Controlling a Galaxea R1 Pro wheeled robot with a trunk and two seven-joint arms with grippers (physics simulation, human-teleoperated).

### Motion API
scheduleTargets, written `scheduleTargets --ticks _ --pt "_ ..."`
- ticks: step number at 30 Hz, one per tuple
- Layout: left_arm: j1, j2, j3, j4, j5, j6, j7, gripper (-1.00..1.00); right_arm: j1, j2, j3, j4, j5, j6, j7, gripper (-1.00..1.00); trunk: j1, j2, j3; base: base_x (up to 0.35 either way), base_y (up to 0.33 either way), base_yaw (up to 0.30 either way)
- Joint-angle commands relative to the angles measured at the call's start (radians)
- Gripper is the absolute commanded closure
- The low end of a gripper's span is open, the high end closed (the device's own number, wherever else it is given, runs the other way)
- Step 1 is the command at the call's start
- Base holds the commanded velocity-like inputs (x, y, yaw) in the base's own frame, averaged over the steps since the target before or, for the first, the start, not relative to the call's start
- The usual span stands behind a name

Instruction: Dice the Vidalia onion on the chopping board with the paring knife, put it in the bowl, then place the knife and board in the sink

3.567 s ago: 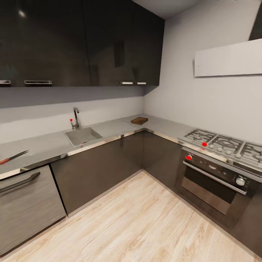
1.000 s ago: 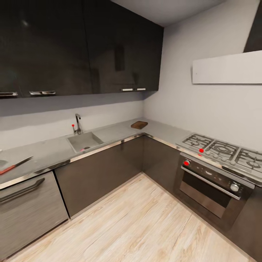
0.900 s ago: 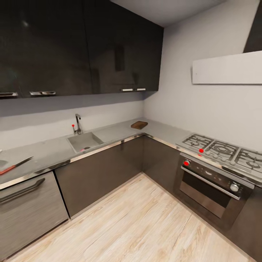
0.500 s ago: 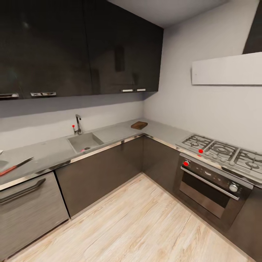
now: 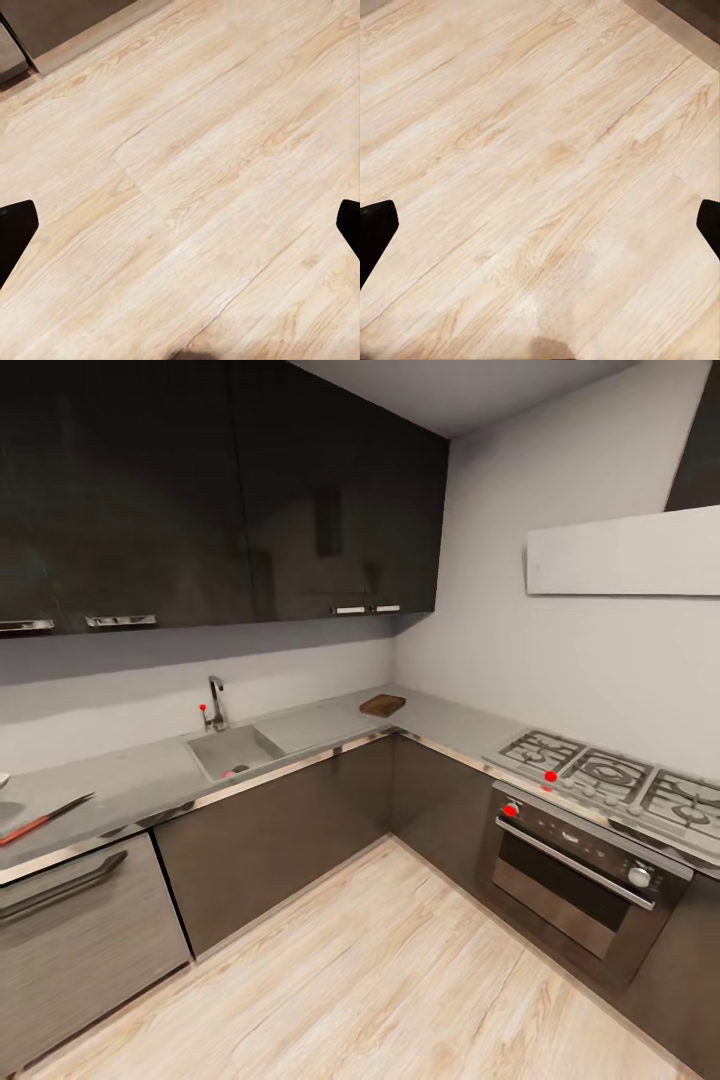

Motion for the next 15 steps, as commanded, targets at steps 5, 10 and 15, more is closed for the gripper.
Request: scheduleTargets --ticks 5,10,15 --pt "0.000 0.000 0.000 0.000 0.001 -0.002 0.000 -1.00 0.000 0.000 0.001 0.001 0.001 -0.003 -0.004 -1.00 0.000 0.000 0.000 0.000 0.000 0.000" --pt "0.000 0.000 0.000 0.000 0.001 -0.002 0.000 -1.00 0.000 0.000 0.000 0.001 0.001 -0.003 -0.004 -1.00 0.000 0.000 0.000 0.000 0.000 0.000" --pt "0.000 0.000 0.000 -0.001 0.001 -0.002 0.000 -1.00 0.000 0.000 0.000 0.001 0.000 -0.003 -0.004 -1.00 0.000 0.000 0.000 0.000 0.000 0.000"
